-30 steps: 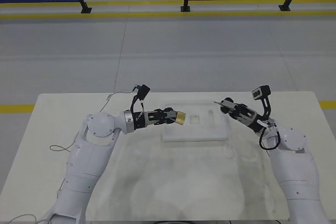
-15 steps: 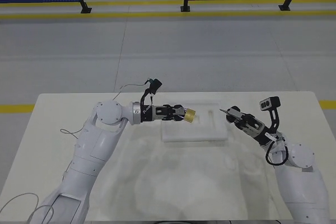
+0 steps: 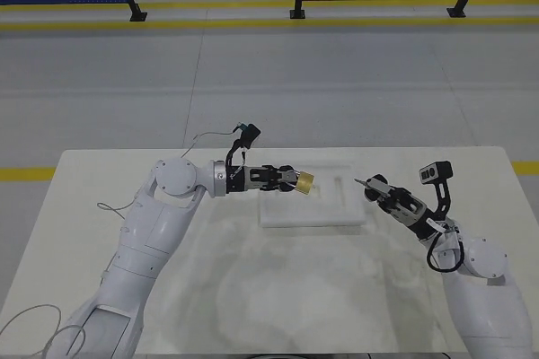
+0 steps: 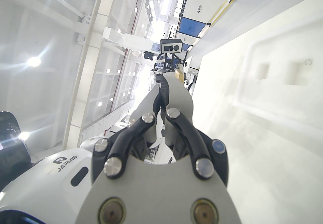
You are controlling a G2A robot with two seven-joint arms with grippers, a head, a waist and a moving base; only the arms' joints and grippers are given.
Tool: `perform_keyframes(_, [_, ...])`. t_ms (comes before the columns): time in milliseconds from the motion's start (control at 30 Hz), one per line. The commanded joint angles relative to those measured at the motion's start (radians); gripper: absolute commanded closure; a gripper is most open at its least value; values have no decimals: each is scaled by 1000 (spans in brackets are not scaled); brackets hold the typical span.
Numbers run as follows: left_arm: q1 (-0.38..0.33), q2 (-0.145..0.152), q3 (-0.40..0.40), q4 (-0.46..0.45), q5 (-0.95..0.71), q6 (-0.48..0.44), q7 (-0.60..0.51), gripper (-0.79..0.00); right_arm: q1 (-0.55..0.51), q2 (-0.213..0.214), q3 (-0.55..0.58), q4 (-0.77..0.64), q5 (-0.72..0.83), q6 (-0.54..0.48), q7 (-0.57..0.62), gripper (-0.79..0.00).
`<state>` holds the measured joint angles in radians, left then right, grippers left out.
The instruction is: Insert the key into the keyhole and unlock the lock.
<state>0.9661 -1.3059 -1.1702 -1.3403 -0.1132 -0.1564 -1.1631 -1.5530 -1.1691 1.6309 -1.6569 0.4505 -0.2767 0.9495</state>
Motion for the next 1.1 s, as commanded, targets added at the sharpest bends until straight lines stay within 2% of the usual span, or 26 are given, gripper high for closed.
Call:
perform_keyframes(0, [3,0,0,1,1,2,6,0,0,0,0,0,0,0,0,0])
perform_keyframes(100, [13,5,-3,-11,15,14,24,0,0,0,-1,-1,-1,1,-5,0])
perform_keyframes(267, [-19,12,-8,-2,-13,14,-30,0,-11,1,-14,-19,-12,12,-29,0])
perform_keyframes(433, [-75,14,6,54,-56,10,-115,0,-28,3,-22,-28,2,8,-26,0])
perform_keyframes(767, [-190,5,59,193,-143,-6,-202,0,-69,4,-50,-44,23,-9,-26,0])
perform_keyframes(1067, [-227,-9,109,262,-217,-23,-212,0,-88,5,-66,-62,25,-20,-54,0])
